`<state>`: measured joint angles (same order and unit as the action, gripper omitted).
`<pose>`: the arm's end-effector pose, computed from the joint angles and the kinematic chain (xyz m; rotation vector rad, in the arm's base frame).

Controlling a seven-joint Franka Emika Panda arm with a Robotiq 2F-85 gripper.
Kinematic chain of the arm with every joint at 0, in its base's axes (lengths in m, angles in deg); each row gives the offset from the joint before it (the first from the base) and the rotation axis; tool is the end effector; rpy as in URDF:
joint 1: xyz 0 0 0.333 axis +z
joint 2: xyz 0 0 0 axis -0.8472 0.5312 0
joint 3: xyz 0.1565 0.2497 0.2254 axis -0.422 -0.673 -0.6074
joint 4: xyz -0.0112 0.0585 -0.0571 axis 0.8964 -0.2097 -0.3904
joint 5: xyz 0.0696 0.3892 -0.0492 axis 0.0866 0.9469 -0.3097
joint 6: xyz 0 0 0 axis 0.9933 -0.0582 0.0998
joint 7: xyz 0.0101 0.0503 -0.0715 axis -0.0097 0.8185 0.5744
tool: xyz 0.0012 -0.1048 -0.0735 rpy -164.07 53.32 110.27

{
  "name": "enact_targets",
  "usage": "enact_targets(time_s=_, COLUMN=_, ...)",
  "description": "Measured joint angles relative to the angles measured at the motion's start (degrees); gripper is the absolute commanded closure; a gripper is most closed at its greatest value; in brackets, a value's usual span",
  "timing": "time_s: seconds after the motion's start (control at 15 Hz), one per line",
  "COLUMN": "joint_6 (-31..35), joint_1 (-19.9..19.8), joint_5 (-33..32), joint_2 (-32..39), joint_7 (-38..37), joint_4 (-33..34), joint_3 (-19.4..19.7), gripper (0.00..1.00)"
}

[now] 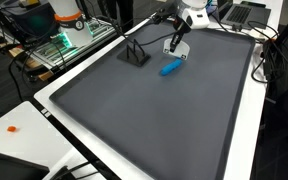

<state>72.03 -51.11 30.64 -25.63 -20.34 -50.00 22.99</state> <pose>0.6067 0.1400 0.2500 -3.0805 -0.2922 0.3428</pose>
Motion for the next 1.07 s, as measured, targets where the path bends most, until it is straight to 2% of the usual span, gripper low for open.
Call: enact_targets(time_s=1.07, joint_6=0.0, joint_1=-0.9, joint_5=0.3, joint_2=-5.7, joint_7=0.0, joint_4=-0.1, joint_3=1.4, gripper=0.99)
